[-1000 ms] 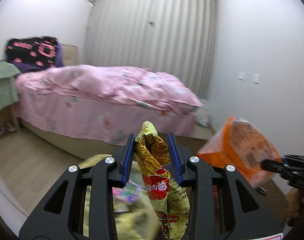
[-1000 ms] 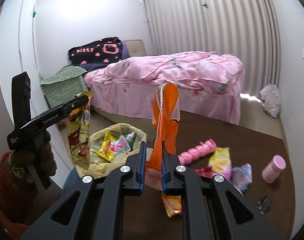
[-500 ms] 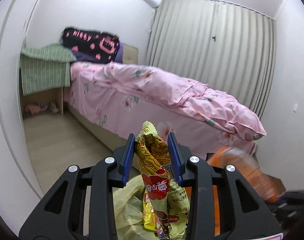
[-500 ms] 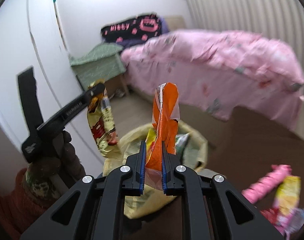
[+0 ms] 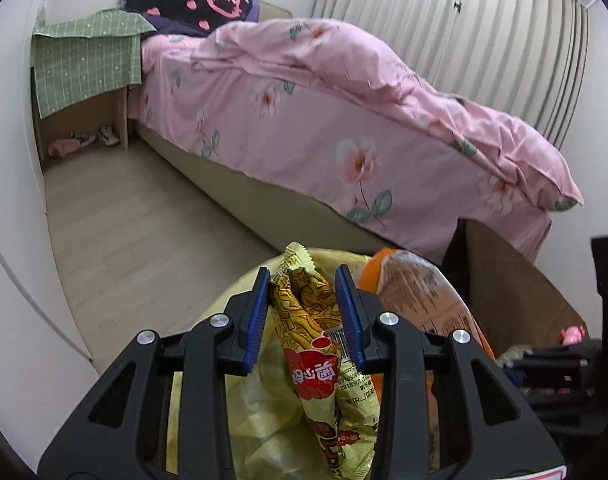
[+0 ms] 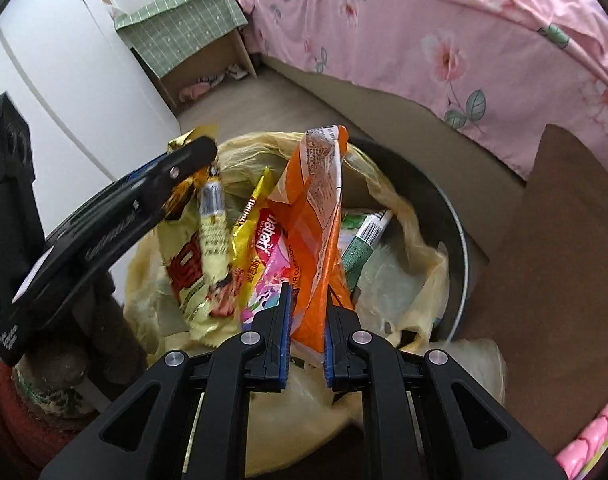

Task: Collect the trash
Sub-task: 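Carry the chip bag and orange bag over the yellow bag and release both, then move both tools back to the wrappers on the table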

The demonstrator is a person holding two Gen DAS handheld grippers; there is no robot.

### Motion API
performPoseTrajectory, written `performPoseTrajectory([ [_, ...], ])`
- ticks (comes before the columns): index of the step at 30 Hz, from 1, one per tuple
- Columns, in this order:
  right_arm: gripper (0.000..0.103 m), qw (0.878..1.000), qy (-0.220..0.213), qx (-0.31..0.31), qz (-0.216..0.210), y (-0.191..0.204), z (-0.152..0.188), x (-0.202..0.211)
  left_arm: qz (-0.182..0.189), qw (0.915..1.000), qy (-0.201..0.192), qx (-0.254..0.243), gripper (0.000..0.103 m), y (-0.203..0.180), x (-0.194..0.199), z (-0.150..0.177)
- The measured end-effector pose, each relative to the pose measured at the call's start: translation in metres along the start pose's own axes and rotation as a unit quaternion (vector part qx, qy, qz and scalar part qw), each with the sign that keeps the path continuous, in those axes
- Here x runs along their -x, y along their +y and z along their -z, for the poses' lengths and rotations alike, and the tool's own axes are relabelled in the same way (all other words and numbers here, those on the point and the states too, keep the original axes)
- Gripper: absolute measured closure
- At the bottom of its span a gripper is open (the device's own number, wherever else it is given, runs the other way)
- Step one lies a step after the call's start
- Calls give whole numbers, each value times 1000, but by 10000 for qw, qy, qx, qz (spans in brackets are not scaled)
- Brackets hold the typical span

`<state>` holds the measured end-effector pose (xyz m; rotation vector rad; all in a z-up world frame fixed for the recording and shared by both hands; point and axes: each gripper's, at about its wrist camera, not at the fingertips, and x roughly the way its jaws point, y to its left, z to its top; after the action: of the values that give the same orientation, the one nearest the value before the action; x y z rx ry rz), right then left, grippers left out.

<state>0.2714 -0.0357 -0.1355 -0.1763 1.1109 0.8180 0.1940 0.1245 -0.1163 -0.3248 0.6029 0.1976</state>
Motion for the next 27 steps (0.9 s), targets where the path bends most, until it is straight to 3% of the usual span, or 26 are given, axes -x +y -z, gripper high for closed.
performPoseTrajectory([
  [5,90,9995,173,126,-229,8,11,-3,252,9992,307,-19,71,0,3,12],
  [12,90,9990,40,382,-222,19,17,2,351,9972,459,476,71,13,6,7],
  [16,81,9989,-80,396,-248,24,21,9,394,9960,312,735,62,18,18,-2],
  [17,71,9989,-121,360,-274,24,22,10,398,9961,269,742,59,18,20,-5],
  [18,67,9988,-175,323,-310,23,23,13,384,9964,217,730,58,16,24,-9],
  [27,60,9972,-671,212,-243,22,45,61,400,9980,-303,395,50,-4,67,-39],
])
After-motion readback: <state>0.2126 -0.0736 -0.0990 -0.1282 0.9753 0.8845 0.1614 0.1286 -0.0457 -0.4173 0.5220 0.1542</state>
